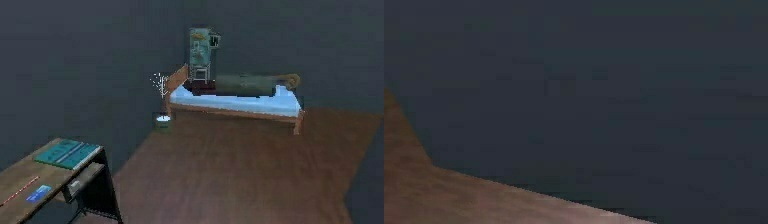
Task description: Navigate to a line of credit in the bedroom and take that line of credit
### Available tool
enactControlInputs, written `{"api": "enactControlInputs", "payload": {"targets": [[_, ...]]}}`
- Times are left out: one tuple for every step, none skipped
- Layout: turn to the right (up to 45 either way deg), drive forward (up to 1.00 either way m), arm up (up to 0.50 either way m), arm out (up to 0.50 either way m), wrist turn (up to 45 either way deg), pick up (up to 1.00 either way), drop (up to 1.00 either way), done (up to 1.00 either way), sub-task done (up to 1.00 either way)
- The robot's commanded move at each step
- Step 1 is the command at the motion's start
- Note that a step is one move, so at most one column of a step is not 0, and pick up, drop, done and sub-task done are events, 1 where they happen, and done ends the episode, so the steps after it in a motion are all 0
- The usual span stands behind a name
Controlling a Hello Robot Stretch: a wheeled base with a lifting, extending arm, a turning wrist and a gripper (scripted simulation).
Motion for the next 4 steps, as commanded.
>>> {"api": "enactControlInputs", "payload": {"targets": [[-45.0,0.00,0.00,0.00,0.0,0.00,0.00,0.00,0.00],[-45.0,0.00,0.00,0.00,0.0,0.00,0.00,0.00,0.00],[-39.0,0.00,0.00,0.00,0.0,0.00,0.00,0.00,0.00],[-6.0,0.00,0.00,0.00,0.0,0.00,0.00,0.00,0.00]]}}
